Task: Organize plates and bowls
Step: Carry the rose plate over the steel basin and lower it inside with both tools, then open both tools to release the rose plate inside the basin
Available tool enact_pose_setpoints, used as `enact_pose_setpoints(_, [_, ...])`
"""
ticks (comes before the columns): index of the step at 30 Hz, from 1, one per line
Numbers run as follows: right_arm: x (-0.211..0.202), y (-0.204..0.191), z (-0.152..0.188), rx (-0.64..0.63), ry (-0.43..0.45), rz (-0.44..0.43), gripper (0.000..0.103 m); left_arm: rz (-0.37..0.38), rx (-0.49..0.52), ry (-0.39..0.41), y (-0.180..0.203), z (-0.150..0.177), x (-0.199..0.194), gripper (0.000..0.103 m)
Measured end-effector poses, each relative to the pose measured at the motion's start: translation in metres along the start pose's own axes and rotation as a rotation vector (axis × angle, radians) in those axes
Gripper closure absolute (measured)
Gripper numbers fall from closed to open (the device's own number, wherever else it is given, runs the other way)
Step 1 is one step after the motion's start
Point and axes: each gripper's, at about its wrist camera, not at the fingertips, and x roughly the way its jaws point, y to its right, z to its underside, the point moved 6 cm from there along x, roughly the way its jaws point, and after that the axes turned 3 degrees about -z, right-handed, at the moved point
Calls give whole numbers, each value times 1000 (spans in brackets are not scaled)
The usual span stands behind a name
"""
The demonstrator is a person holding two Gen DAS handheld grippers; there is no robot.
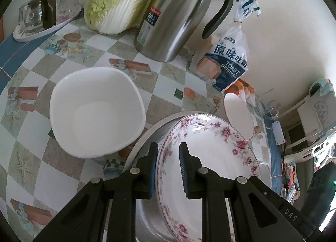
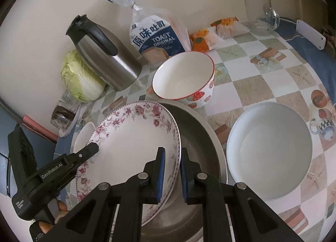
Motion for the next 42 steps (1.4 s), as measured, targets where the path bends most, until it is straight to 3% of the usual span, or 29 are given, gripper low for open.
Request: enact_pose_setpoints(42, [19,4,6,2,-78,59,88,-39,8,-93,-6,13,17,83])
